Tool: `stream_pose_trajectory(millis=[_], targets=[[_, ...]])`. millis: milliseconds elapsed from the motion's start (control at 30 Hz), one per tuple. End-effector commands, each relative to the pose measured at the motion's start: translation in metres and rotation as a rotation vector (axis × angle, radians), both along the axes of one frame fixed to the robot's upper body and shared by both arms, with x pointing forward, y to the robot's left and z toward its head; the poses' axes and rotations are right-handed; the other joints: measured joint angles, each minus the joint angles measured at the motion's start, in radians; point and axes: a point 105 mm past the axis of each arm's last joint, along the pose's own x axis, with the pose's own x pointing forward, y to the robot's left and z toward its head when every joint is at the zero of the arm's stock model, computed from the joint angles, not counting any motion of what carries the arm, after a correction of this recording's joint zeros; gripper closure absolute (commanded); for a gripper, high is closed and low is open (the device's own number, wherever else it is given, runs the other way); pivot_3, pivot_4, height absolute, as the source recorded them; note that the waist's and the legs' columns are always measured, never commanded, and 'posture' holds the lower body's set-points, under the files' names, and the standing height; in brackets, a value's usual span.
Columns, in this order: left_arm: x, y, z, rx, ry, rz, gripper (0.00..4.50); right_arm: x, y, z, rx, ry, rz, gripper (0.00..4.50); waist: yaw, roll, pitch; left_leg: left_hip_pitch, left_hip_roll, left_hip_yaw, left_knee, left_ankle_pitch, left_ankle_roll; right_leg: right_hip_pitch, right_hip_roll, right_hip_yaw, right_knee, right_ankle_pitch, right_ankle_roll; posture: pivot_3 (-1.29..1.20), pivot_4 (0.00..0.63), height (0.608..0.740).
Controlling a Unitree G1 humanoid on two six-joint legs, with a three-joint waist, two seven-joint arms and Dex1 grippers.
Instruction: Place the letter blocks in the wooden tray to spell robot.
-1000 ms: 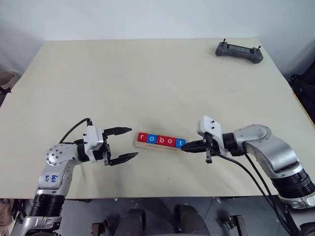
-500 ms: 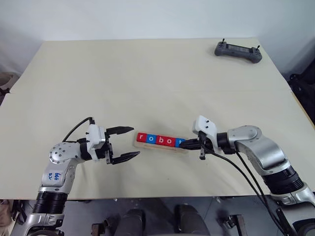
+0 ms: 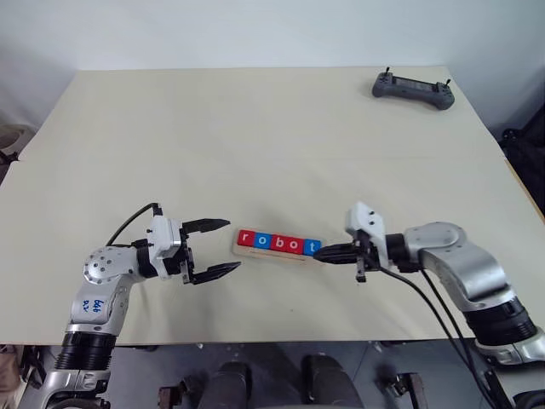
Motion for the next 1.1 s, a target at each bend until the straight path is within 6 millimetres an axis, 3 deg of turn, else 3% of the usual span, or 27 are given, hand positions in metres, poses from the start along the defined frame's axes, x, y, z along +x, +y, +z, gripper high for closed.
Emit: stream_pose_trajectory(millis=[33, 233, 300, 367, 533, 733, 1100], targets=[[0.006, 0.013, 0.011, 0.019, -0.048, 0.039, 0.00, -0.003, -0.013, 0.014, 0.036, -0.091, -0.026, 4.47, 0.006, 0.000, 0.000, 0.000, 0.000, 0.000, 0.000, 0.000, 0.000, 0.000, 0.000, 0.000, 0.000, 0.000, 0.000, 0.00, 0.150, 0.740], [0.005, 0.037, 0.018, 0.069, -0.018, 0.062, 0.00, -0.024, -0.048, 0.027, 0.133, -0.222, -0.017, 4.47, 0.018, 0.000, 0.000, 0.000, 0.000, 0.000, -0.001, 0.000, 0.000, 0.000, 0.001, 0.000, 0.000, 0.000, 0.000, 0.00, 0.150, 0.740], [0.003, 0.047, 0.015, 0.094, 0.004, 0.073, 0.00, -0.031, -0.062, 0.027, 0.163, -0.179, -0.051, 4.10, 0.018, 0.000, 0.000, 0.000, 0.000, 0.000, -0.001, 0.000, 0.000, 0.000, 0.001, 0.000, 0.000, 0.000, 0.000, 0.00, 0.150, 0.740], [0.001, 0.062, 0.008, 0.138, 0.040, 0.101, 0.00, -0.035, -0.078, 0.029, 0.181, -0.212, -0.104, 3.57, 0.018, 0.000, 0.000, 0.001, 0.000, 0.000, 0.000, 0.000, 0.000, 0.002, 0.001, 0.000, -0.001, 0.000, 0.000, 0.00, 0.150, 0.740], [-0.003, 0.078, 0.005, 0.165, 0.068, 0.137, 0.00, -0.044, -0.096, 0.020, 0.087, -0.262, -0.115, 1.86, 0.017, 0.000, 0.000, 0.002, 0.001, 0.000, -0.001, 0.000, 0.000, 0.002, 0.001, 0.000, -0.001, 0.000, 0.000, 0.00, 0.150, 0.740], [-0.009, 0.086, 0.010, 0.174, 0.062, 0.156, 0.00, -0.048, -0.096, 0.023, 0.104, -0.295, -0.105, 0.05, 0.017, 0.000, 0.000, 0.002, 0.001, 0.000, -0.001, 0.000, 0.001, 0.002, 0.000, 0.000, -0.001, 0.000, 0.000, 0.00, 0.150, 0.740], [-0.014, 0.076, 0.015, 0.149, 0.030, 0.144, 0.00, -0.040, -0.091, 0.023, 0.112, -0.317, -0.075, 0.05, 0.017, 0.000, 0.000, 0.002, 0.001, 0.000, -0.001, 0.000, 0.001, 0.003, 0.000, 0.000, -0.001, 0.000, 0.000, 0.00, 0.150, 0.740]])
